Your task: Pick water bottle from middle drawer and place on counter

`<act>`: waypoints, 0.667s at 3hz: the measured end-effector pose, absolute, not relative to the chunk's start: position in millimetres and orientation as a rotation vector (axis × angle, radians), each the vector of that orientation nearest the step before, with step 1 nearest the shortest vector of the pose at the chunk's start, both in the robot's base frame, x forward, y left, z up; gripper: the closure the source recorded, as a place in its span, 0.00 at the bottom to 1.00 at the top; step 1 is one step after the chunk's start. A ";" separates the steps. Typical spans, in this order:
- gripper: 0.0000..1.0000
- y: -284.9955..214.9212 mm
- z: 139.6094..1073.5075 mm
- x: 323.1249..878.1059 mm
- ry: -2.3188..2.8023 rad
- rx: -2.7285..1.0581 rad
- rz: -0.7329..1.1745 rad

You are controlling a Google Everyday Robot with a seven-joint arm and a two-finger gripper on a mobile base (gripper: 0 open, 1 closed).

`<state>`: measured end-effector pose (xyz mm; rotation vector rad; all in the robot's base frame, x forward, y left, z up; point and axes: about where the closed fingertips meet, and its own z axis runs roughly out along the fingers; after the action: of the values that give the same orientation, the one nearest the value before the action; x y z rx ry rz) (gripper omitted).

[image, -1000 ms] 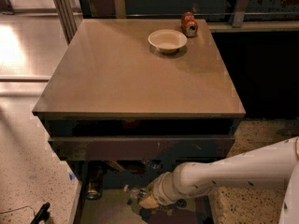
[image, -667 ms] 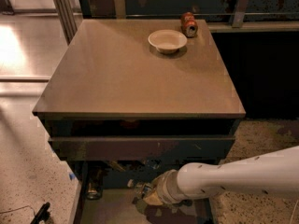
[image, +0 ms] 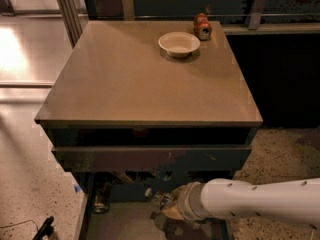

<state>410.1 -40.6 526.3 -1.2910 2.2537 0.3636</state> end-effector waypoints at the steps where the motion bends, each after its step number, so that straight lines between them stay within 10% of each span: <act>1: 1.00 -65.9 556.1 405.4 2.242 -1.245 0.281; 2: 1.00 -98.8 595.1 400.0 2.226 -1.176 0.164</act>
Offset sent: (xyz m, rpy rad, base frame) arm -0.0202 -0.0893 0.1023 -0.0906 -0.1906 -0.1712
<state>400.0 -98.8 595.1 -1.1762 2.2265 0.1637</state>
